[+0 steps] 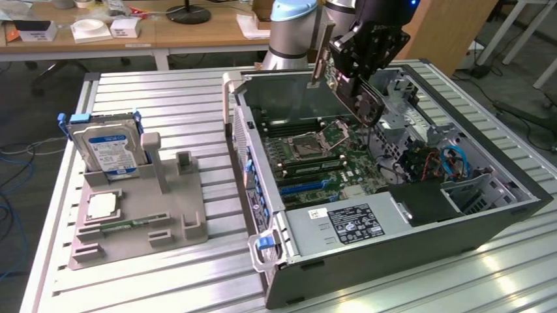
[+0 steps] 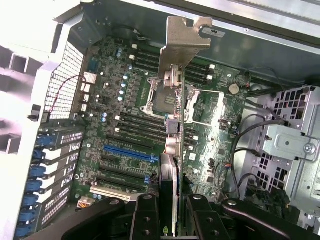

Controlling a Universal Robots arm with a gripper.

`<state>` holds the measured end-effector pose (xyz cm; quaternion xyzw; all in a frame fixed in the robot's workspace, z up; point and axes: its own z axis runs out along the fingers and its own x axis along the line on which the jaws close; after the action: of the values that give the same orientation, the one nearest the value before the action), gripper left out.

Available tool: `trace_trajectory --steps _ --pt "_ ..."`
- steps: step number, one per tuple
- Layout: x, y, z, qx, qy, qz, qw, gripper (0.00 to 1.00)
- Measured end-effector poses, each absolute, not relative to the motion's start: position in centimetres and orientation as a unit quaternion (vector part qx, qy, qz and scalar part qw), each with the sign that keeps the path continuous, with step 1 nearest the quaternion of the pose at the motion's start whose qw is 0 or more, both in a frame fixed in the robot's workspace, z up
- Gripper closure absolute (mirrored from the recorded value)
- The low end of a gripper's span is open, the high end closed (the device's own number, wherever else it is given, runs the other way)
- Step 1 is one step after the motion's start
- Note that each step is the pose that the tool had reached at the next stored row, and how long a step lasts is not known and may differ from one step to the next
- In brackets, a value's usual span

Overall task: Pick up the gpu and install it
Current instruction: 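Insert the gpu into the slot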

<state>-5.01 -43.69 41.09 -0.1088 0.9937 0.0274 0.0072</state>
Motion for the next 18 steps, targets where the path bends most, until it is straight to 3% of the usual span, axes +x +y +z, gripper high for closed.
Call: trace_trajectory --steps 18 --pt "-5.01 -43.69 41.09 -0.242 0.970 0.028 0.004 0.73"
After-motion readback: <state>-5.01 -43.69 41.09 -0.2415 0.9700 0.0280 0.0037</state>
